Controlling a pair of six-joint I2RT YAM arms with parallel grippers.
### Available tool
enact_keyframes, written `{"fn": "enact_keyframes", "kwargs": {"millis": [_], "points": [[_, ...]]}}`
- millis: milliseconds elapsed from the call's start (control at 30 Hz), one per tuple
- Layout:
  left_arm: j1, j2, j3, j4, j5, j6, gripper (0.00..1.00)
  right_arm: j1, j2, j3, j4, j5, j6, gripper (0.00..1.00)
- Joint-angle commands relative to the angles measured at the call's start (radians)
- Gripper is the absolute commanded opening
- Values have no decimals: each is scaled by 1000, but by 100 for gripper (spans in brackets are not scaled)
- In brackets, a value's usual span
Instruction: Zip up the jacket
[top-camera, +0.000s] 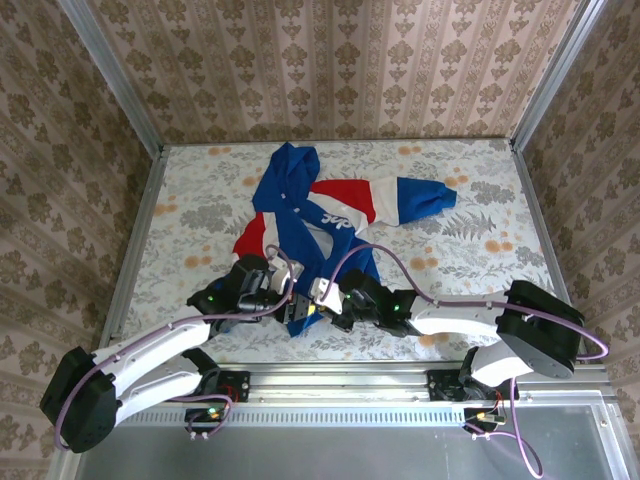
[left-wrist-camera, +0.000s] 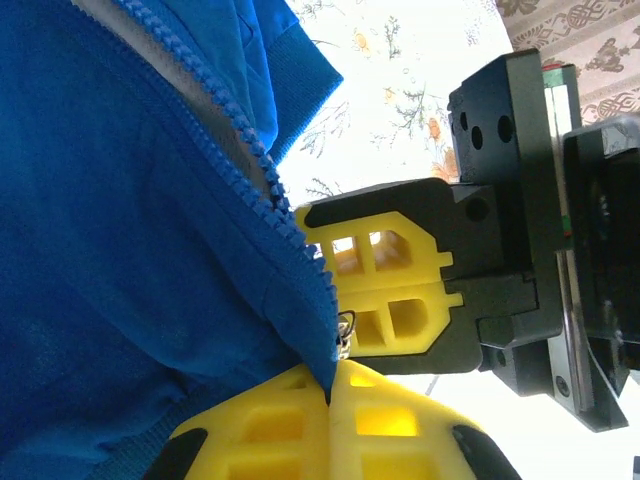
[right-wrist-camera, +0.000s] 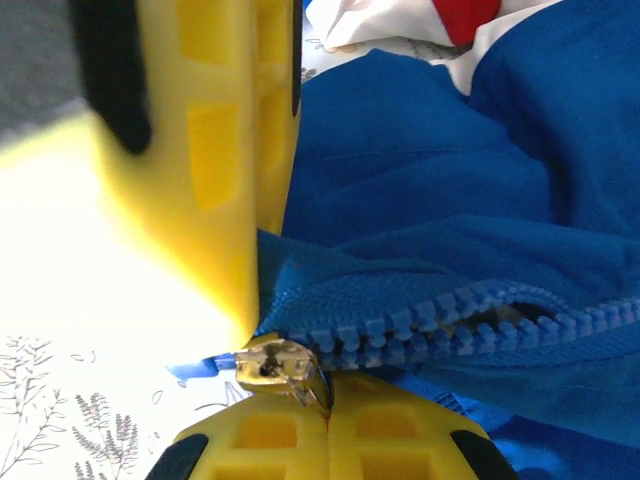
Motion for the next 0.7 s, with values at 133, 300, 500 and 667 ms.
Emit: {"fn": "enact_keyframes", "kwargs": {"millis": [133, 300, 500, 667], "points": [[0, -20, 21, -35, 2, 1, 0, 6, -111, -19, 37, 172, 21, 0], [0, -10, 18, -23, 0, -5, 0, 6, -120, -17, 22, 186, 41, 0], [-2, -11, 20, -33, 5, -6, 0, 6, -102, 22, -35, 216, 72, 0], [-2, -16, 26, -41, 0, -3, 0, 10, -138, -52, 40, 110, 14, 2]]}}
